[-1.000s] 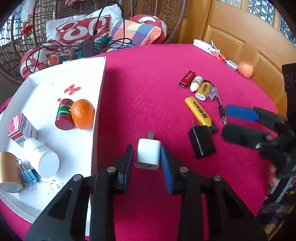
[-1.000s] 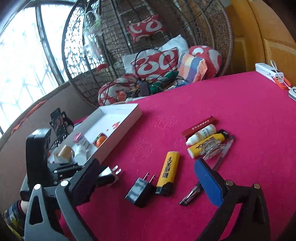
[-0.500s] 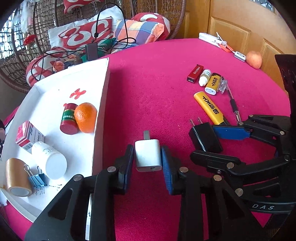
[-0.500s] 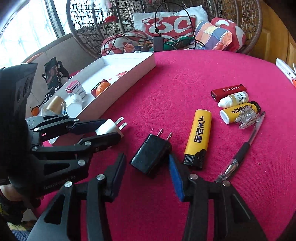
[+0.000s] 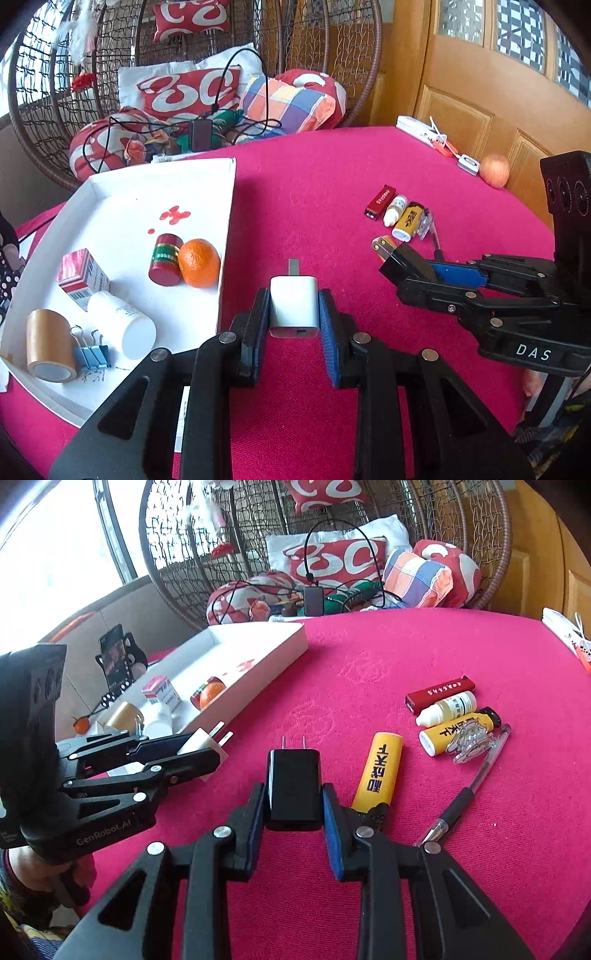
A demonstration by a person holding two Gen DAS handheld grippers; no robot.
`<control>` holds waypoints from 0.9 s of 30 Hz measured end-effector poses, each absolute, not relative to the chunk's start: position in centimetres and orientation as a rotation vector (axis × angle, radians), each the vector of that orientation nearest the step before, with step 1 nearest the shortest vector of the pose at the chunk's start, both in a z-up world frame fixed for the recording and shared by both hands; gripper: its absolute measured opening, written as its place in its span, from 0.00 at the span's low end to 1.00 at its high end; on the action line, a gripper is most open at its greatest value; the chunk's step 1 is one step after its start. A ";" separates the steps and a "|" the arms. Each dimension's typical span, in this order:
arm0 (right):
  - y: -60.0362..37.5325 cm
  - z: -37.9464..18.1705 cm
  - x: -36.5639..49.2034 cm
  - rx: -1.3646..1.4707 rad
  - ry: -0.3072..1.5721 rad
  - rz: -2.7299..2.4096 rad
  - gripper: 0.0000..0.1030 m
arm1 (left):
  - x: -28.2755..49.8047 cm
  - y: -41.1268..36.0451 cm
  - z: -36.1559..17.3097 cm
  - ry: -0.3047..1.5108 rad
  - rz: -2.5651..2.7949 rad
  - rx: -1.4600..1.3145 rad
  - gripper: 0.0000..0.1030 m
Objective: Organize rigid objects
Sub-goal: 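Carry the white charger and black adapter over the tray with both grippers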
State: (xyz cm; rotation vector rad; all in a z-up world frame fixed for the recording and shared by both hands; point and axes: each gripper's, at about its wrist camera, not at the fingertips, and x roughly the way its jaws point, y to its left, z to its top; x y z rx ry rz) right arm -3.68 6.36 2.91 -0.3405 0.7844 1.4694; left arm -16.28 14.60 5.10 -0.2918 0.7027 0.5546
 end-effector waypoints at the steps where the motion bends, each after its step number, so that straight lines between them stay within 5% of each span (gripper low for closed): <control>1: 6.3 3.4 -3.5 -0.327 0.778 1.477 0.28 | -16.5 14.5 5.6 0.689 0.561 -0.287 0.24; 27: 7.9 8.9 -2.1 -0.179 0.734 1.553 0.28 | -22.2 17.6 8.2 0.559 0.699 -0.356 0.24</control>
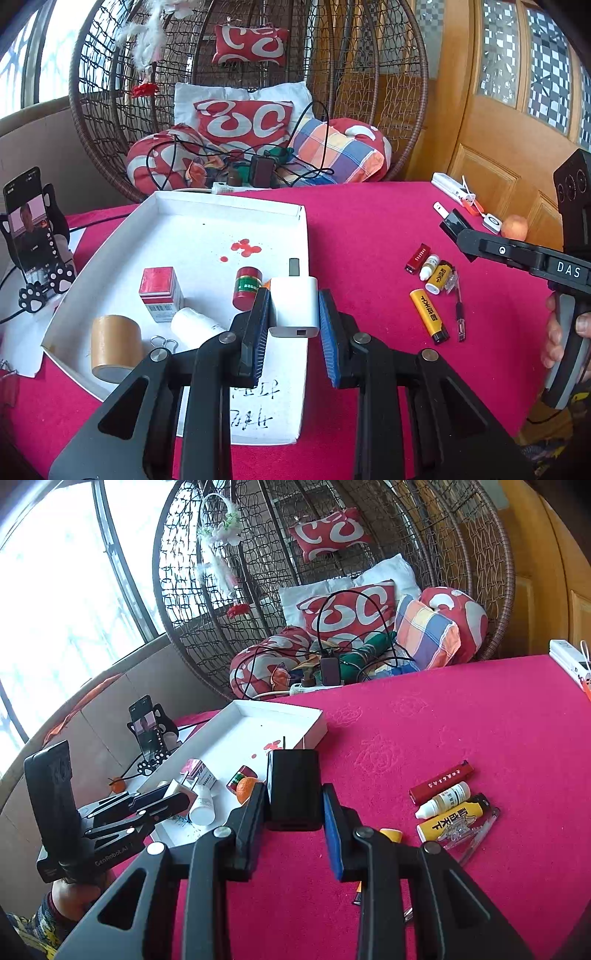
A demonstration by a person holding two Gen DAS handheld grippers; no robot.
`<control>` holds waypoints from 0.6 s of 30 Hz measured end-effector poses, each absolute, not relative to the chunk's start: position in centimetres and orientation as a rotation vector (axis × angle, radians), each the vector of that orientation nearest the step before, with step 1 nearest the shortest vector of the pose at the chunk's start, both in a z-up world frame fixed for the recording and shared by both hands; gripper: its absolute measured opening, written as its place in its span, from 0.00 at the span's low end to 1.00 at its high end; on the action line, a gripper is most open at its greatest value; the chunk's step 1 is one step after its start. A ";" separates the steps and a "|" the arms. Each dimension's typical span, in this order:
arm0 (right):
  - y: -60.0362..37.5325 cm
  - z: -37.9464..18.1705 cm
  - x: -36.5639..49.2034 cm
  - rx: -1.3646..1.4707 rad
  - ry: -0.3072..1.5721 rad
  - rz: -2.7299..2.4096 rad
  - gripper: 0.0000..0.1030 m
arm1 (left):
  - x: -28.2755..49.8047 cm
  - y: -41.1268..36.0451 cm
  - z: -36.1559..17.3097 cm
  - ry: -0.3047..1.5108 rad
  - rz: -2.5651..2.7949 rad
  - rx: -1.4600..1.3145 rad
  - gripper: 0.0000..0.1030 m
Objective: Organize rigid objects
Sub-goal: 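Carry the white charger and black adapter over the tray with both grippers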
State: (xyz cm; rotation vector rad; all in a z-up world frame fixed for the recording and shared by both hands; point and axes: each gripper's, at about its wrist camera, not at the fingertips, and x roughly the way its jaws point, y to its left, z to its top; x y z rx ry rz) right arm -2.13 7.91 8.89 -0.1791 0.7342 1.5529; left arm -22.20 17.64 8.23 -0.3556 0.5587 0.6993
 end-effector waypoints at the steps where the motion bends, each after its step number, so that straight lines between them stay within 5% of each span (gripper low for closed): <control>1: 8.1 9.0 -2.2 -0.178 0.734 1.555 0.28 | -22.4 17.8 8.2 0.557 0.703 -0.360 0.24; 18: 10.1 9.2 -3.4 -0.190 0.766 1.603 0.28 | -23.6 18.6 7.7 0.547 0.730 -0.396 0.24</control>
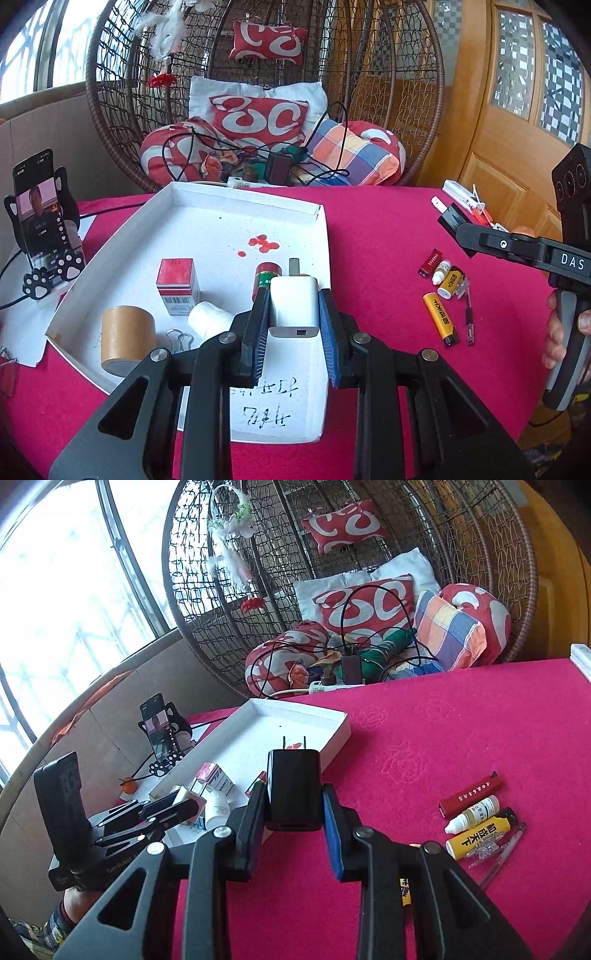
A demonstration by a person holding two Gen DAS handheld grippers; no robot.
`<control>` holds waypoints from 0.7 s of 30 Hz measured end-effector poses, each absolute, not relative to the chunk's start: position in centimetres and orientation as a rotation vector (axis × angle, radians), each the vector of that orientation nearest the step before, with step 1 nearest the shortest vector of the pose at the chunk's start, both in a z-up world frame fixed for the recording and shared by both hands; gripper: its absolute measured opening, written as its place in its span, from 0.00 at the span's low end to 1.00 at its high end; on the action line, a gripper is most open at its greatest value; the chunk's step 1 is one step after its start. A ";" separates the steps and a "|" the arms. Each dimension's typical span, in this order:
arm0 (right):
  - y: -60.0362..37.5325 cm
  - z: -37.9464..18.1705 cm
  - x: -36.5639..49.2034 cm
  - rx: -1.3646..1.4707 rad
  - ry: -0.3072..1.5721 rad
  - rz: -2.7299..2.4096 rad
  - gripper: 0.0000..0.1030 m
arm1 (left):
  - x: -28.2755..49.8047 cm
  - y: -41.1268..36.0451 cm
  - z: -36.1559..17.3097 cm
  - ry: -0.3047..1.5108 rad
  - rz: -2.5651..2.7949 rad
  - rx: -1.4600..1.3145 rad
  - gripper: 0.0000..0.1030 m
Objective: Organize rigid objects
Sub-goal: 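Carry the white charger and black adapter over the tray with both grippers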
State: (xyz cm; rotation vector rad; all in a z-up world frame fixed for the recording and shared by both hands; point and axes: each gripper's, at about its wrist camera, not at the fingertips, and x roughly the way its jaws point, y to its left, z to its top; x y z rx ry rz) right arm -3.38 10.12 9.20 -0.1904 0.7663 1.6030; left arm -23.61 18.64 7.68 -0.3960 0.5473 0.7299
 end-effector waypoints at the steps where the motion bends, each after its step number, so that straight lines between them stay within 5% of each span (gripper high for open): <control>1: 10.2 9.2 -3.4 -0.190 0.770 1.605 0.28 | -23.7 18.8 7.7 0.546 0.732 -0.398 0.24; 21: 15.6 11.1 -5.8 -0.197 0.769 1.690 0.28 | -25.3 26.5 11.1 0.469 0.812 -0.460 0.24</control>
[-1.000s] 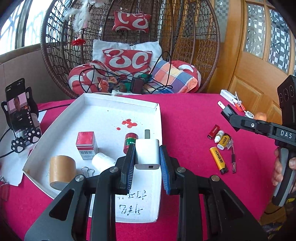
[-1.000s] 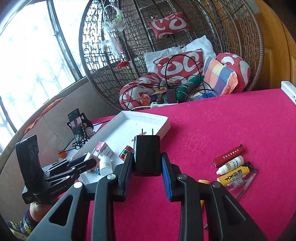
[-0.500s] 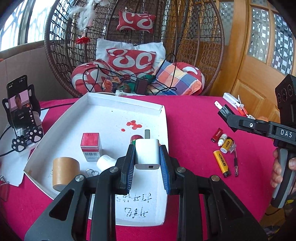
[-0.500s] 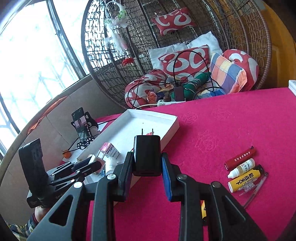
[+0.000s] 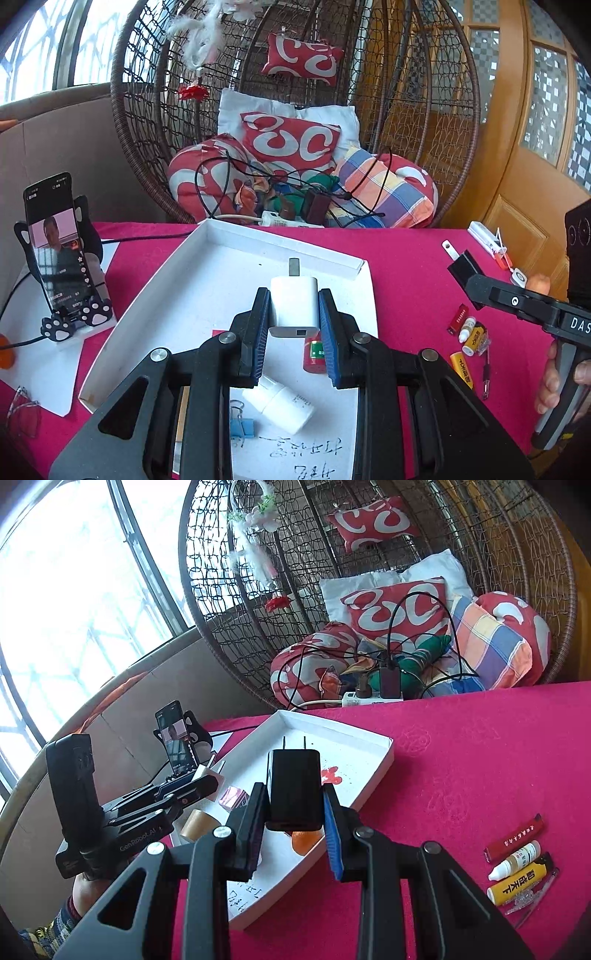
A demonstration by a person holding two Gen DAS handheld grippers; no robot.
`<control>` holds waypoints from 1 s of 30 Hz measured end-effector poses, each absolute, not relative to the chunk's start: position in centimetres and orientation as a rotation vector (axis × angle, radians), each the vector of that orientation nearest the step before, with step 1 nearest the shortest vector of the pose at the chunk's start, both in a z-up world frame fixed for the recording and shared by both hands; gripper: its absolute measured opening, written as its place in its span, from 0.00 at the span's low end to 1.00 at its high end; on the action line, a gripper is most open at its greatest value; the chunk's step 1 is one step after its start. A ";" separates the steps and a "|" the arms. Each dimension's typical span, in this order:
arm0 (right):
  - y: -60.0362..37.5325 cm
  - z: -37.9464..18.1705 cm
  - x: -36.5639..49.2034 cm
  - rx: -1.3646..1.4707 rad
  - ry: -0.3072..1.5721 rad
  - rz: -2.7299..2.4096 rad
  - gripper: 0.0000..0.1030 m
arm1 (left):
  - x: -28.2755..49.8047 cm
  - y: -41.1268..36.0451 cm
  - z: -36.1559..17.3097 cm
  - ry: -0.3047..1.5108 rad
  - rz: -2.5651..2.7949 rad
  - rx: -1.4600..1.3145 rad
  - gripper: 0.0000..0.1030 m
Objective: Organize rigid objects
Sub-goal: 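Carry the white charger and black adapter over the tray with both grippers, then open both grippers to drop the charger and adapter into the tray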
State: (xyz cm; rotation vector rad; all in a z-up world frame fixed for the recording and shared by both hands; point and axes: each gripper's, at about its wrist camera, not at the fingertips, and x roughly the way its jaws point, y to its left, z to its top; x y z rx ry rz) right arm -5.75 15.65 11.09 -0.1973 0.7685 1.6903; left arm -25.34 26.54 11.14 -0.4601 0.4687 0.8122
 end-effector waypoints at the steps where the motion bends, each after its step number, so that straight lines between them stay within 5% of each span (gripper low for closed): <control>1: 15.8 11.2 -5.8 -0.196 0.765 1.692 0.28 | -26.0 27.3 11.3 0.456 0.820 -0.482 0.24; 17: 19.4 12.3 -6.5 -0.172 0.753 1.669 0.28 | -25.3 35.5 10.2 0.517 0.904 -0.562 0.24; 30: 24.5 5.5 -8.9 -0.313 0.868 1.604 0.28 | -24.3 36.7 6.1 0.580 0.959 -0.665 0.24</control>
